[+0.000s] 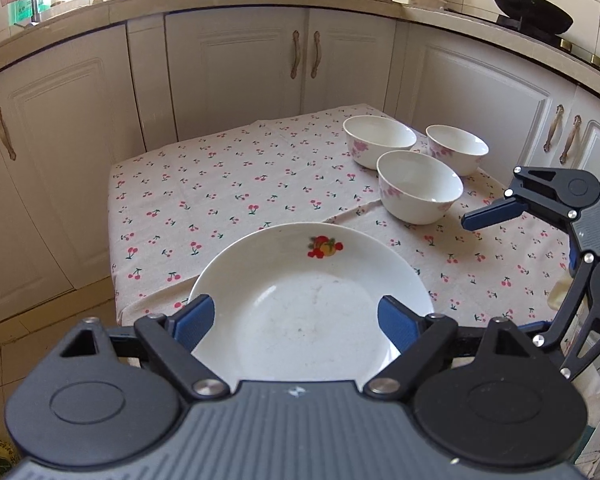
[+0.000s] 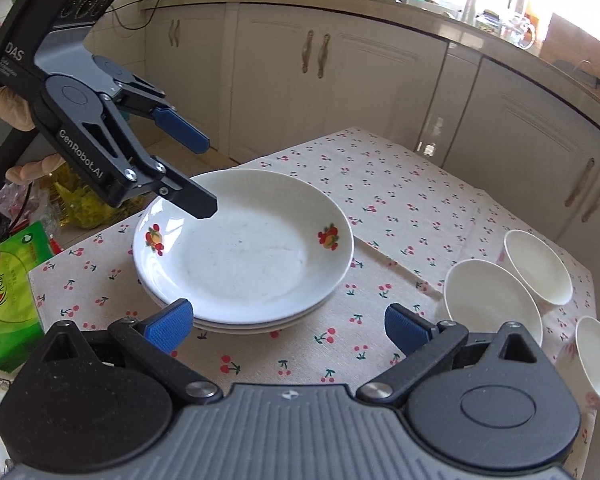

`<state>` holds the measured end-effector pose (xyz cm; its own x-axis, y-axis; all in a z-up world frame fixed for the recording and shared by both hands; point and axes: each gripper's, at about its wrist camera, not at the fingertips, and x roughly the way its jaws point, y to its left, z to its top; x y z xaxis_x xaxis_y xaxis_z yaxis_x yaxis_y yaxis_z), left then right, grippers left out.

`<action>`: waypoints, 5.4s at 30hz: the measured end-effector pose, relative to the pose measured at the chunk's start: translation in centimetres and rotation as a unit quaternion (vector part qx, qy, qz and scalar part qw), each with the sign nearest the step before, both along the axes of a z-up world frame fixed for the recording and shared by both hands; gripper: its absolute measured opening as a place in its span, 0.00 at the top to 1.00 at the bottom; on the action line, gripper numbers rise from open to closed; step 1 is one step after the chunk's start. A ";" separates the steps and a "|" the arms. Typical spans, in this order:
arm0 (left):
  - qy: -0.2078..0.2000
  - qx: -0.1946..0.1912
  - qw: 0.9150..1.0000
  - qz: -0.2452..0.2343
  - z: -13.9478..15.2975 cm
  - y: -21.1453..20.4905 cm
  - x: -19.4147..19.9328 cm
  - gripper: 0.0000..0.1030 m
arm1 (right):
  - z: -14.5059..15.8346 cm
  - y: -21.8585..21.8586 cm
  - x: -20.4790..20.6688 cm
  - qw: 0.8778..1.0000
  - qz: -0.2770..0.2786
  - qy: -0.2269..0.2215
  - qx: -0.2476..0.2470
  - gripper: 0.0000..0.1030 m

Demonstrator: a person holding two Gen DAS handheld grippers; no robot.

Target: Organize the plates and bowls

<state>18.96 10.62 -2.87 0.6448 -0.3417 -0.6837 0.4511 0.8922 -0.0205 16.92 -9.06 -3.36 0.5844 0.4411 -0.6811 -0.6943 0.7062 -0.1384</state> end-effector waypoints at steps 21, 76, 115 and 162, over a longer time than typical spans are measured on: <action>-0.040 0.041 0.998 -0.027 0.5 -11.4 -0.9 0.11 | -2.0 -8.0 -0.6 0.992 -0.115 -0.058 0.001 0.00; 0.035 0.008 0.995 -0.088 -3.5 -19.4 13.9 0.28 | -4.2 -10.0 8.0 0.988 -0.137 -0.045 0.049 0.18; 0.016 -0.014 0.994 -0.108 -1.1 -19.6 1.6 0.28 | -0.8 -10.7 -3.3 0.991 -0.124 -0.039 0.026 0.17; 0.037 -0.034 0.991 -0.123 -3.7 -19.9 -1.7 0.19 | -2.7 -11.7 -6.5 0.992 -0.123 0.010 0.035 0.15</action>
<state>17.23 -9.28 -6.57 0.4852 -0.5292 -0.6961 0.6507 0.7503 -0.1168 10.43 -20.72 -6.08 0.6671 0.3334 -0.6662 -0.5012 0.8625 -0.0703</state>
